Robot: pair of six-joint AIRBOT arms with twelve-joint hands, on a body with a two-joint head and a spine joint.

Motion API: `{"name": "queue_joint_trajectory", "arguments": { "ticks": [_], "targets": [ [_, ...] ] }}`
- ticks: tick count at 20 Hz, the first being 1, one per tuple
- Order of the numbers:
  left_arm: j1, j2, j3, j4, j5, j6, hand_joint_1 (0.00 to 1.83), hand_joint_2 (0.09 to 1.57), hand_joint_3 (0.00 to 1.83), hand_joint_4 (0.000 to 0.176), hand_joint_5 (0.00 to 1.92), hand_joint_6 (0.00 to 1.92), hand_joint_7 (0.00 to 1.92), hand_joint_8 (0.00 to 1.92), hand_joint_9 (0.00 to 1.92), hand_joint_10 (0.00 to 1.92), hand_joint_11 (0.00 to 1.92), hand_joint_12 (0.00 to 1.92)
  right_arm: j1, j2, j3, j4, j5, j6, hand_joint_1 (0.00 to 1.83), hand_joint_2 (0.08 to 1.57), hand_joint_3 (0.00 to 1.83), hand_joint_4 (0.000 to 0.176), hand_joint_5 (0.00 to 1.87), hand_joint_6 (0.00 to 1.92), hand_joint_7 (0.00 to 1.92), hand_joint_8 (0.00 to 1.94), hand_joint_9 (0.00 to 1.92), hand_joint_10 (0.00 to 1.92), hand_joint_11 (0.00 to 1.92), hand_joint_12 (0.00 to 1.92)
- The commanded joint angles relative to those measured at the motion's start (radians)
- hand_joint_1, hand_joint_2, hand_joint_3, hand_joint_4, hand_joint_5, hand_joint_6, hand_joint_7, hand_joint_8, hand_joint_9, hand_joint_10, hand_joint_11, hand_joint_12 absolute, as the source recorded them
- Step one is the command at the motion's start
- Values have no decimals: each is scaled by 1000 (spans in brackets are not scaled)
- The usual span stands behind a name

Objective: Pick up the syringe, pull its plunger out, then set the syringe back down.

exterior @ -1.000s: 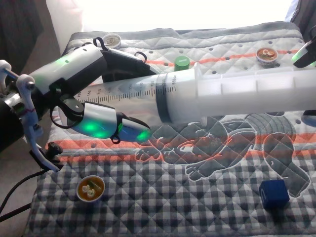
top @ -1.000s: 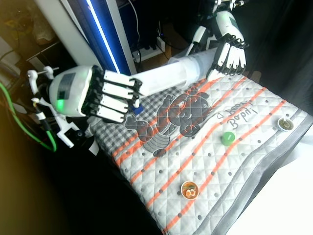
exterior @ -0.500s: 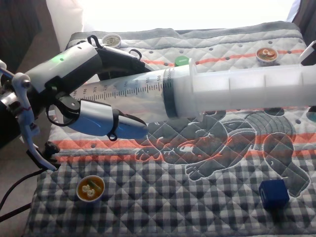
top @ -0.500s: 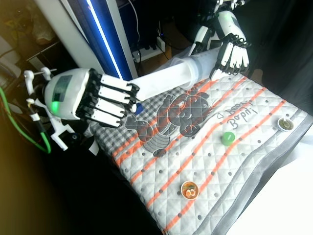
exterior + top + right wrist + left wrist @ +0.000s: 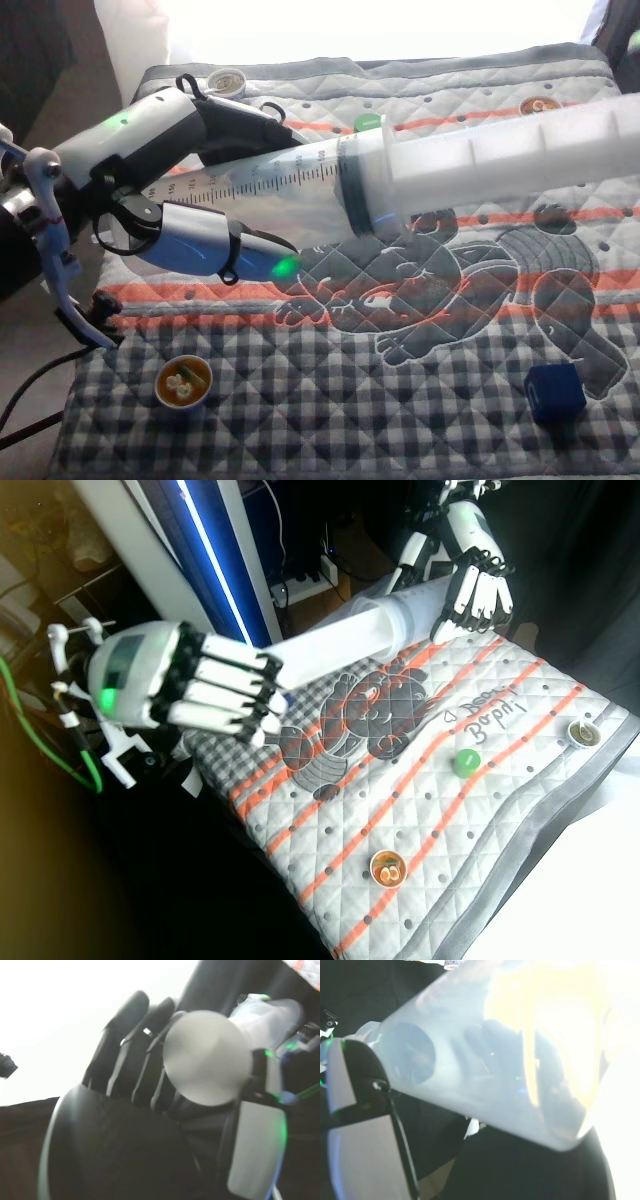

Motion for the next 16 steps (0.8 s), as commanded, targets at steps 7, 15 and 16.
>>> {"name": "queue_joint_trajectory", "arguments": {
  "ticks": [7,15,16],
  "targets": [
    [8,2,14,-7,114,-8,1207,1183,1,0,981,1040,709,1377,373,1453,61,1921,-14,11,-3,11,197,-4,868,889,0,0,220,0,196,0,205,0,0,916],
    [-105,-63,80,42,-100,101,1219,1189,0,0,1004,959,660,1460,439,1510,345,1921,-20,11,-8,11,224,-9,607,910,2,81,126,9,77,6,108,17,0,572],
    [-123,-77,78,12,-121,190,1219,1189,0,0,1004,959,660,1460,439,1510,345,1921,-20,11,-8,11,224,-9,607,910,2,81,126,9,77,6,108,17,0,572]
  ]
}}
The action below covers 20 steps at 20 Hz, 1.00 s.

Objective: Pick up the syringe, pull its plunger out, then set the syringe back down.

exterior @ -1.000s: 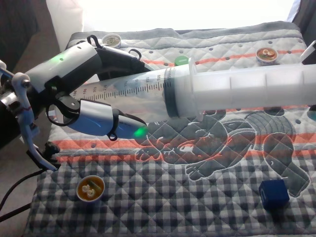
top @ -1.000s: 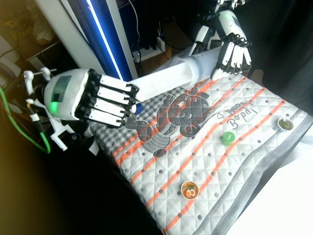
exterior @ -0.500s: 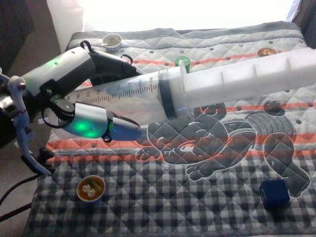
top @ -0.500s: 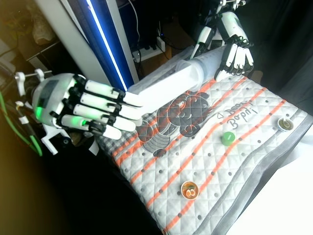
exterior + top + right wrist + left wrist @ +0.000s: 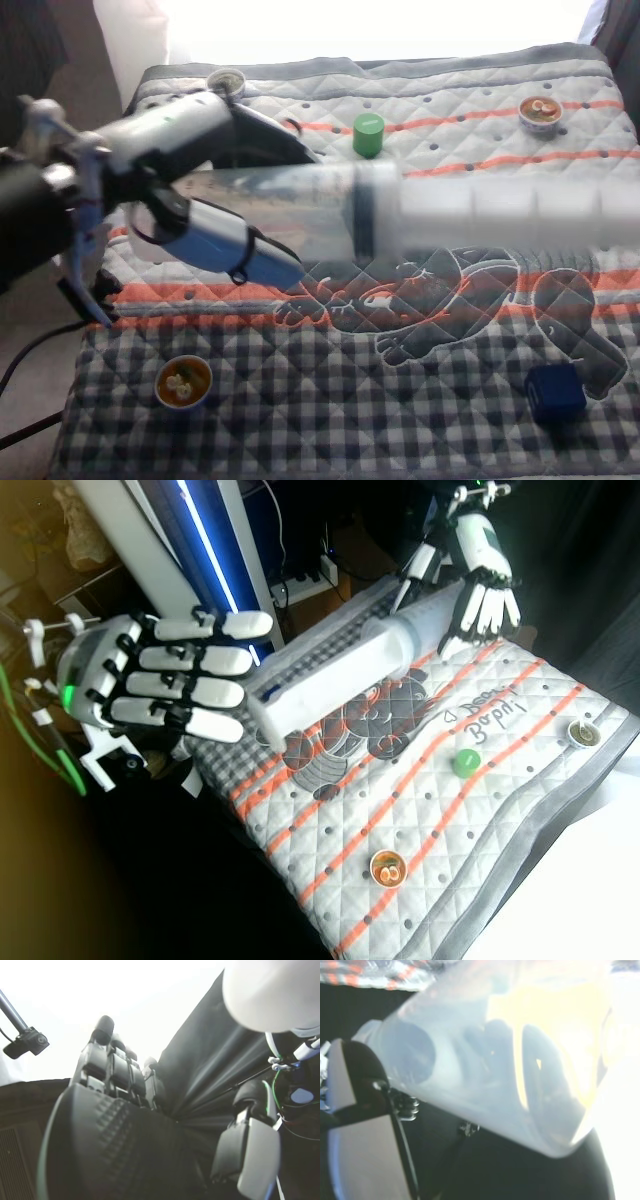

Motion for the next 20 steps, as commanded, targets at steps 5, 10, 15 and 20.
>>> {"name": "queue_joint_trajectory", "arguments": {
  "ticks": [5,10,15,20],
  "targets": [
    [-28,-44,31,-28,32,54,1233,1159,0,0,1050,825,748,1426,372,1646,259,1921,3,5,0,-3,127,-1,610,933,9,50,149,5,140,7,139,11,0,553],
    [-25,-79,73,-59,-10,54,1152,1156,0,0,918,1081,591,972,240,1343,46,1897,2,5,0,-3,127,-1,704,947,2,48,157,10,129,7,134,10,0,588],
    [-14,-80,79,-87,0,54,948,970,0,30,379,19,65,5,14,28,0,468,2,4,0,-3,127,-1,731,938,0,27,172,9,186,10,168,14,0,672],
    [17,-50,41,-117,87,54,924,898,0,77,60,8,0,0,0,0,0,0,-1,4,-2,-2,133,-1,692,951,4,12,162,3,184,2,159,6,0,695]
  ]
}}
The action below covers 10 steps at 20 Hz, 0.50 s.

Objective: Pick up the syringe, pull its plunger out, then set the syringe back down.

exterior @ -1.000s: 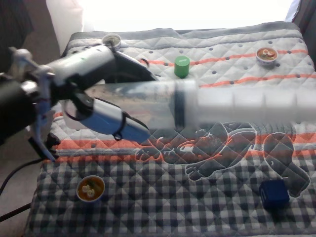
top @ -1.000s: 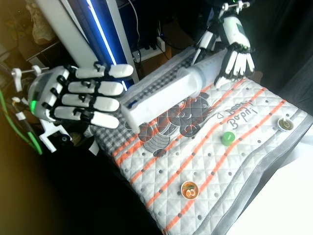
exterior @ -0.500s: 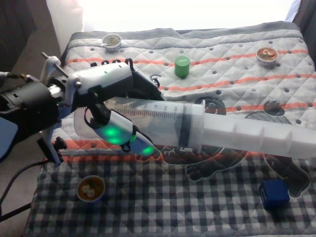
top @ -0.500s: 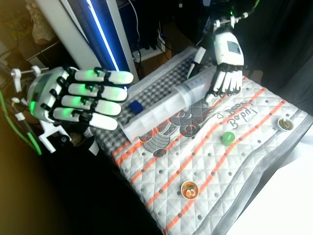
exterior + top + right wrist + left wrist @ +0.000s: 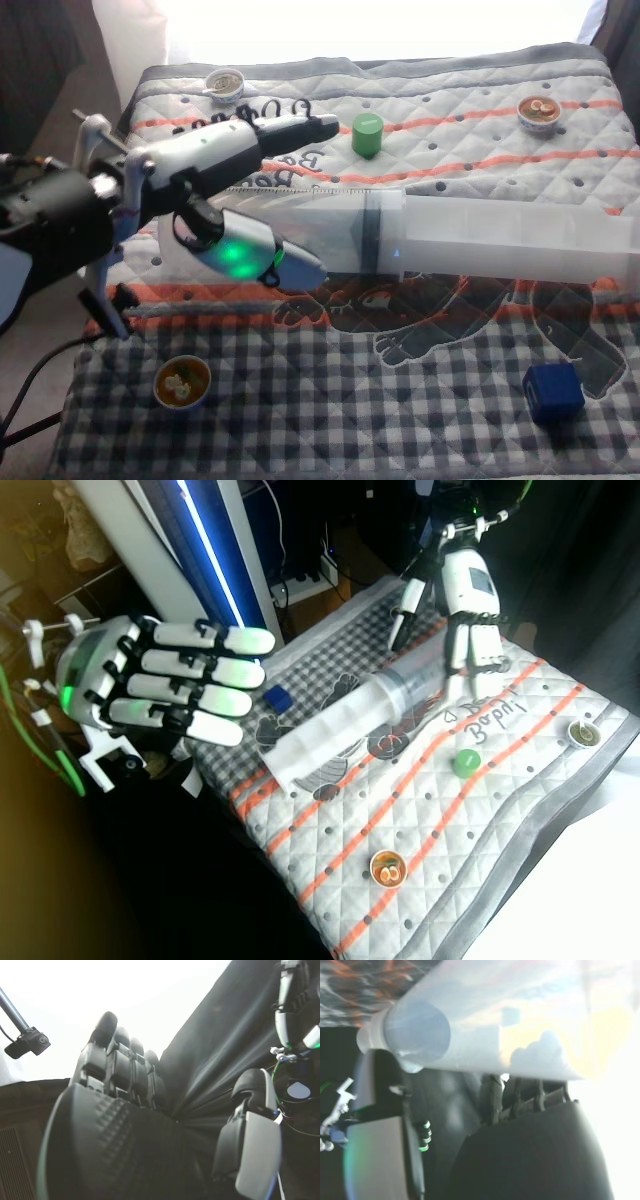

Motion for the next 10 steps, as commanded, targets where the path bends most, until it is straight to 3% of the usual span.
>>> {"name": "queue_joint_trajectory", "arguments": {
  "ticks": [1,2,3,4,5,6,7,8,9,10],
  "targets": [
    [-4,14,-13,8,153,-7,905,905,2,44,100,23,0,0,0,0,0,0,0,5,-2,1,133,-1,697,944,0,15,166,4,181,0,159,5,0,689],
    [4,29,-34,6,191,-7,839,933,15,61,97,19,0,0,0,0,7,3,0,5,-3,1,135,-1,685,946,1,20,175,6,192,3,172,9,0,739],
    [12,45,-56,5,230,-7,839,933,15,61,97,19,0,0,0,0,7,3,-1,5,-4,2,137,-1,685,946,1,20,175,6,192,3,172,9,0,739],
    [23,66,-83,22,284,-30,841,965,21,22,133,26,14,5,0,0,41,23,-3,5,-5,2,141,-1,698,944,0,18,179,6,192,2,167,5,0,702],
    [39,90,-106,62,341,-104,855,988,0,0,187,15,117,3,85,0,7,437,-4,5,-6,2,147,-1,699,964,7,7,166,2,179,1,152,3,0,649],
    [50,105,-115,97,380,-174,858,992,0,2,211,11,158,4,116,6,1,587,-5,5,-6,3,150,-1,715,981,10,6,159,0,166,1,141,1,0,614],
    [67,124,-122,136,434,-271,858,992,0,2,211,11,158,4,116,6,1,587,-5,5,-7,3,155,-1,715,981,10,6,159,0,166,1,141,1,0,614],
    [88,142,-129,165,503,-363,857,1006,0,2,214,8,172,6,125,8,0,613,-6,5,-8,3,161,-1,724,981,7,18,164,2,146,0,124,1,0,561],
    [118,162,-137,189,588,-462,853,1042,9,0,377,57,423,71,341,100,0,1200,-7,5,-9,4,169,-1,675,977,2,13,154,5,150,7,134,9,0,639],
    [139,175,-144,199,660,-526,795,1076,10,0,420,50,498,55,400,115,0,1270,-8,5,-11,5,178,-1,691,979,3,8,160,7,158,9,140,10,0,653]
  ]
}}
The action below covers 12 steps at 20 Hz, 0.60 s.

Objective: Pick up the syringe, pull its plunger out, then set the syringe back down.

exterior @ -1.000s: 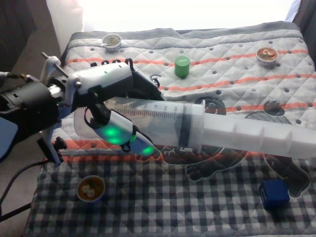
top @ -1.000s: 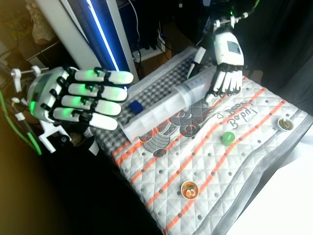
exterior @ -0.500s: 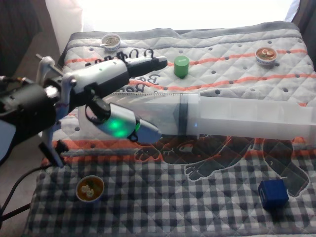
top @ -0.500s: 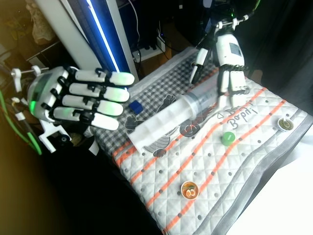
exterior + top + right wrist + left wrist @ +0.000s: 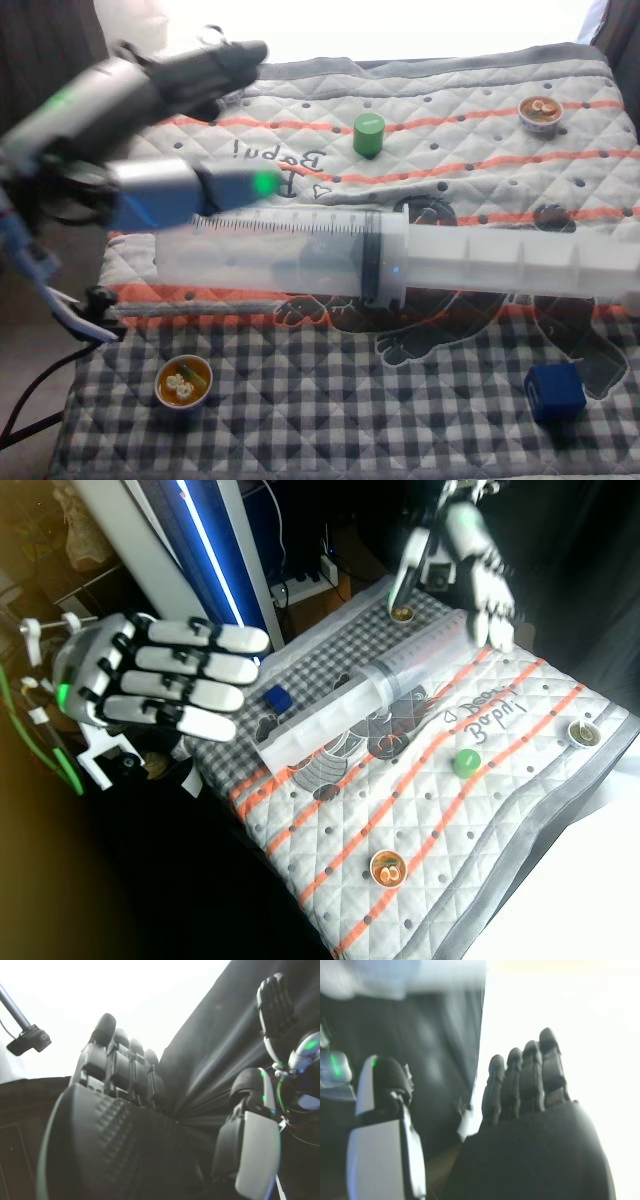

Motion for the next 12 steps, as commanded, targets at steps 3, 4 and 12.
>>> {"name": "queue_joint_trajectory", "arguments": {
  "ticks": [3,4,12],
  "targets": [
    [33,45,-44,46,403,-56,853,1221,10,0,558,37,645,23,647,72,258,1181,2,6,-10,2,138,-1,595,1012,10,37,222,23,248,19,250,39,0,887],
    [46,62,-62,42,476,-51,858,1282,9,0,581,24,710,15,742,49,350,1117,2,7,-12,2,138,-7,593,1027,12,40,273,40,292,24,287,44,0,943],
    [75,107,-138,56,826,78,623,1349,0,0,240,139,588,1,753,0,276,1173,148,38,-36,-65,138,-153,570,1147,1,31,111,18,230,9,288,12,0,839]
  ]
}}
